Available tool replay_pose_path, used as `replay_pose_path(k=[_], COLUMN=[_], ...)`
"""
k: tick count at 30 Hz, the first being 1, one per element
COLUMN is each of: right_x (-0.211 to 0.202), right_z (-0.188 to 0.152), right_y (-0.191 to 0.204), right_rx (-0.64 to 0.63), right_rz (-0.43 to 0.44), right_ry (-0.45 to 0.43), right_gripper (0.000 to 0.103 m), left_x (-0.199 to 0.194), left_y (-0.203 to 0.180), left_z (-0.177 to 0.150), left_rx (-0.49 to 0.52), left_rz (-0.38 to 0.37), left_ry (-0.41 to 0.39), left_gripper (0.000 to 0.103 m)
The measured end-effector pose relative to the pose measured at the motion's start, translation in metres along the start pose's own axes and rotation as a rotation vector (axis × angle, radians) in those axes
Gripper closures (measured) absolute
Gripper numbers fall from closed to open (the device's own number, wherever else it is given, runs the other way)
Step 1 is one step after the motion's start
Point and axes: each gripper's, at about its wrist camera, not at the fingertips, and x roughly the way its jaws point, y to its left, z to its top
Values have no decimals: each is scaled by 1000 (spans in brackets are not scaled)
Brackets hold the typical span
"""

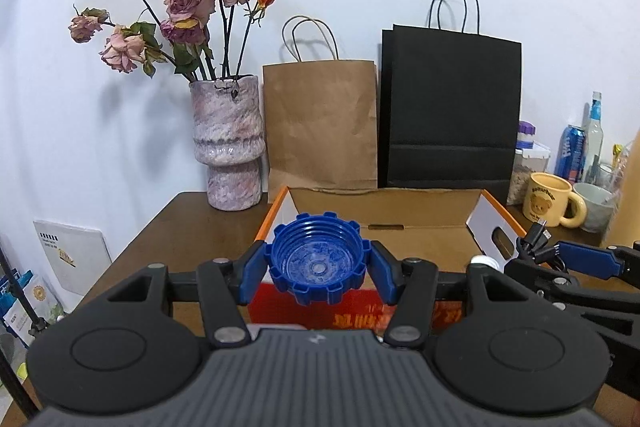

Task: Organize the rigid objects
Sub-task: 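Carry the blue cap and black cable over the cardboard box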

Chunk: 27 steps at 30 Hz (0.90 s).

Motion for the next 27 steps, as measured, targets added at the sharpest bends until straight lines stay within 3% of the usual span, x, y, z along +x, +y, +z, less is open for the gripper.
replay_pose_path(k=[27], right_x=[103], right_z=[38], right_y=[-21], right_rx=[43], right_rz=[11], right_ry=[20], right_gripper=[58], left_x=[100], left_y=[-5], left_z=[34], left_rx=[-56], left_rz=[22], left_ry=[26], left_gripper=[47])
